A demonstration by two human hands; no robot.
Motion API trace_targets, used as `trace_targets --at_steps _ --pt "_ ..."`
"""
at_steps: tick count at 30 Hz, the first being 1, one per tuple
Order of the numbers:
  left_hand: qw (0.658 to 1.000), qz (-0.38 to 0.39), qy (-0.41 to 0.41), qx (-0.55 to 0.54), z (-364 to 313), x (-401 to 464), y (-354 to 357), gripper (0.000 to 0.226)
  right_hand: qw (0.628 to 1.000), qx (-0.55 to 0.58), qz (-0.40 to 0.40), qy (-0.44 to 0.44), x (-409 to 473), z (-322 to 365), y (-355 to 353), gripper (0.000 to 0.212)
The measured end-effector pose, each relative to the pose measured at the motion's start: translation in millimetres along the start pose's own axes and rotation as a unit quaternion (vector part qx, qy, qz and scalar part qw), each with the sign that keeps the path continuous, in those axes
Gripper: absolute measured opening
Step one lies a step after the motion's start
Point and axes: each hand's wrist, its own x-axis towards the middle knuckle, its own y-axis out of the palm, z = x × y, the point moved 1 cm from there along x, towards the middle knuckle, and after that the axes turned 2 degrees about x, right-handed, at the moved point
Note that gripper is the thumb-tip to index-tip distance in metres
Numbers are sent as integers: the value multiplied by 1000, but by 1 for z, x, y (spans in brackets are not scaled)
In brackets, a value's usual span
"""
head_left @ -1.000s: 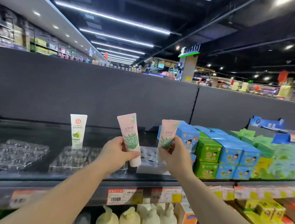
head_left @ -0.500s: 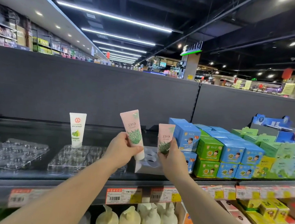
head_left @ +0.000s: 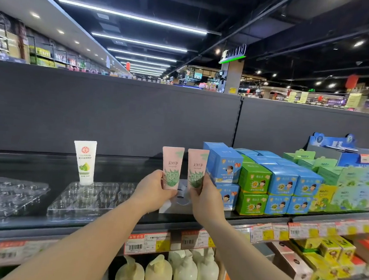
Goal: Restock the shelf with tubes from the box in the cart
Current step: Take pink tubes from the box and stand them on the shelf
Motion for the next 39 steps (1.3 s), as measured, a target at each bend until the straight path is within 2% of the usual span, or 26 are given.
trace_targets --at_steps 12,16,24,29,33,39 --pt "1000 -7 -10 -4 6 -2 -2 47 1000 29 -1 8 0 1 4 50" --pt "1000 -6 0 -29 3 -5 -6 50 999 31 2 13 -5 2 1 57" --pt "997 -76 5 -15 -2 -30 -18 62 999 41 -13 14 -26 6 -7 64" --pt "995 -90 31 14 5 -61 -35 54 997 57 -51 -5 -51 17 -9 51" --pt "993 -93 47 59 26 -98 -70 52 997 54 -41 -35 -82 51 13 49" --pt "977 -141 3 160 121 -199 -186 54 987 20 72 -143 -172 159 120 47"
